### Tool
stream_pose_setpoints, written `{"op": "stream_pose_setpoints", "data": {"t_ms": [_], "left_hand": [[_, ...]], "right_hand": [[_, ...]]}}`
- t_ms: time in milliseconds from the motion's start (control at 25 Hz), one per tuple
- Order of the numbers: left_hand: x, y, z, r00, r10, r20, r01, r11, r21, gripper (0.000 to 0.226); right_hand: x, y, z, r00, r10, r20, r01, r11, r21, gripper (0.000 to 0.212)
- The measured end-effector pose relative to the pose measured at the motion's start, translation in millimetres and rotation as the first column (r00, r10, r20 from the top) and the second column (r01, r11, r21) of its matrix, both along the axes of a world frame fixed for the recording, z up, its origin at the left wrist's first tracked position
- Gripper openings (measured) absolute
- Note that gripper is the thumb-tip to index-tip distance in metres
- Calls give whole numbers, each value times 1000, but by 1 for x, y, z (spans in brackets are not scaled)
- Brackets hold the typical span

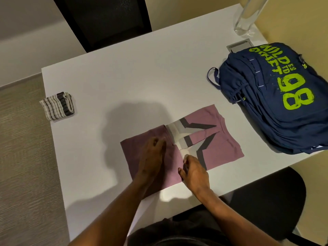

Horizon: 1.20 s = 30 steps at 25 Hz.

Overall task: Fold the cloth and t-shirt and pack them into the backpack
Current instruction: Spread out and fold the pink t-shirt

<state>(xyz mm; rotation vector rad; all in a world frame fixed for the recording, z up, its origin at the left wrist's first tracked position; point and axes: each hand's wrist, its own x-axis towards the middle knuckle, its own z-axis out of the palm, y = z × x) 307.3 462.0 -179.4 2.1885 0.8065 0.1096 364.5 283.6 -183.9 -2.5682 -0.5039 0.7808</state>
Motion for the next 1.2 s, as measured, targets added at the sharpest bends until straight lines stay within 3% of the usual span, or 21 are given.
{"op": "stream_pose_setpoints", "data": {"t_ms": [40, 80, 160, 240, 360, 560, 640, 840, 1000, 1200], "left_hand": [[18, 13, 5, 998, -44, -37, 46, 998, 41, 15], [33, 25, 5, 982, -160, -100, 176, 967, 185, 21], [58, 47, 3, 891, -354, -283, 443, 811, 382, 35], [76, 64, 6, 820, -408, -402, 556, 734, 389, 29], [93, 75, 11, 751, -503, -429, 653, 663, 365, 22], [99, 76, 11, 778, -518, -356, 614, 746, 258, 26], [93, 70, 5, 822, -472, -319, 552, 797, 243, 22], [80, 49, -7, 833, -458, -310, 536, 806, 251, 27], [115, 33, -5, 825, -495, -272, 559, 785, 267, 25], [192, -9, 7, 779, -576, -249, 623, 758, 194, 42]], "right_hand": [[-2, -2, -1, 1000, 5, -5, -5, 1000, -18, 29], [-3, -3, -2, 1000, 3, -10, -3, 1000, -31, 26], [-6, -4, -3, 1000, 4, -26, -6, 998, -55, 22], [-9, -5, -4, 999, -7, -34, 5, 998, -64, 18], [-11, -8, -5, 997, -60, -38, 57, 996, -71, 8], [-15, -9, -2, 993, -111, -51, 104, 988, -116, 7], [-15, -8, 1, 994, -110, -7, 110, 993, -41, 7], [-11, -12, 2, 995, 95, 26, -96, 994, 54, 19], [18, -26, 8, 981, -188, 55, 175, 967, 185, 13], [84, -64, 8, 858, -474, 200, 464, 881, 98, 33]]}}
